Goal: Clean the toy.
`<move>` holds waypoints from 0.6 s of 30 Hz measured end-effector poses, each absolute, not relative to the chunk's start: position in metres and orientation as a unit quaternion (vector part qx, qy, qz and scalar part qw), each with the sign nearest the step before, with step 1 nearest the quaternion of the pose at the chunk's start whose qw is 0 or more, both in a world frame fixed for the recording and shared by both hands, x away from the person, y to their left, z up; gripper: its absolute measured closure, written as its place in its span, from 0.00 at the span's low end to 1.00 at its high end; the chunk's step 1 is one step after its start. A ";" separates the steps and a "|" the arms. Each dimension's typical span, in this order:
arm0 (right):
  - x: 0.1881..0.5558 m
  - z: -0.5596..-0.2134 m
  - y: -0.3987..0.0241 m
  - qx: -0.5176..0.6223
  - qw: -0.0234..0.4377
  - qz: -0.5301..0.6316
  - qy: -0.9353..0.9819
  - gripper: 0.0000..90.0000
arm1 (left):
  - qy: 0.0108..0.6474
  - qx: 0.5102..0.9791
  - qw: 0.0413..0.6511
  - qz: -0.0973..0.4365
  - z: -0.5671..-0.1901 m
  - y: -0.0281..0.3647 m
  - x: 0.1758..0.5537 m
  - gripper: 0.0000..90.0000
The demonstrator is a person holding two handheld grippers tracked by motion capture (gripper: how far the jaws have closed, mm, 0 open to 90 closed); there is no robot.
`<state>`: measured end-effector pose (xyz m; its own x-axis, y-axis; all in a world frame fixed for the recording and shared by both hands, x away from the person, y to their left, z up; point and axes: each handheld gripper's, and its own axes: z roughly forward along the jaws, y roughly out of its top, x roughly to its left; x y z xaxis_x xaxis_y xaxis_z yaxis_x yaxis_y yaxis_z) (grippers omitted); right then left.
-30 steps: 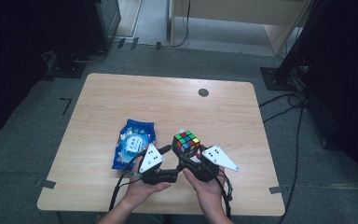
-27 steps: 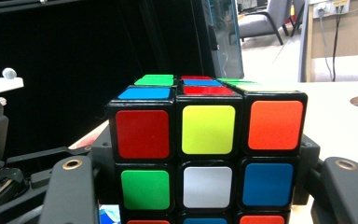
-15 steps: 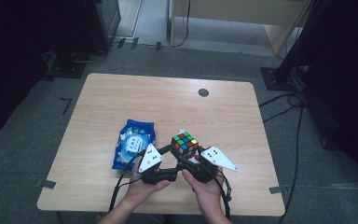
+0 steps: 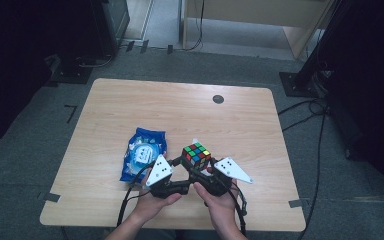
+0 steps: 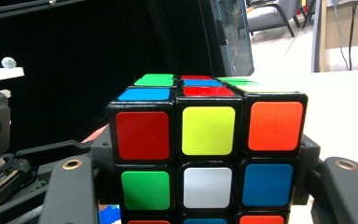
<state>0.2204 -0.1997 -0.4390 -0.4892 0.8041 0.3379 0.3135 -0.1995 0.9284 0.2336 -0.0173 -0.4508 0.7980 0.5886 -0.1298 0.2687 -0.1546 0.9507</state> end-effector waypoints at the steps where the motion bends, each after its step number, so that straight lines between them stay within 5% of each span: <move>1: 0.221 -0.440 -0.200 0.466 0.196 0.620 0.600 0.38 | 0.286 0.749 0.582 0.138 -0.451 -0.017 0.234 0.36; 18: 0.220 -0.443 -0.195 0.470 0.176 0.613 0.610 0.38 | 0.279 0.747 0.576 0.177 -0.456 -0.018 0.234 0.35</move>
<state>0.2201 -0.1949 -0.4430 -0.4960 0.7897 0.3610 0.3581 -0.1927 0.9136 0.2335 -0.0175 -0.4560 0.7812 0.6217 -0.0572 0.2133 -0.1797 0.9603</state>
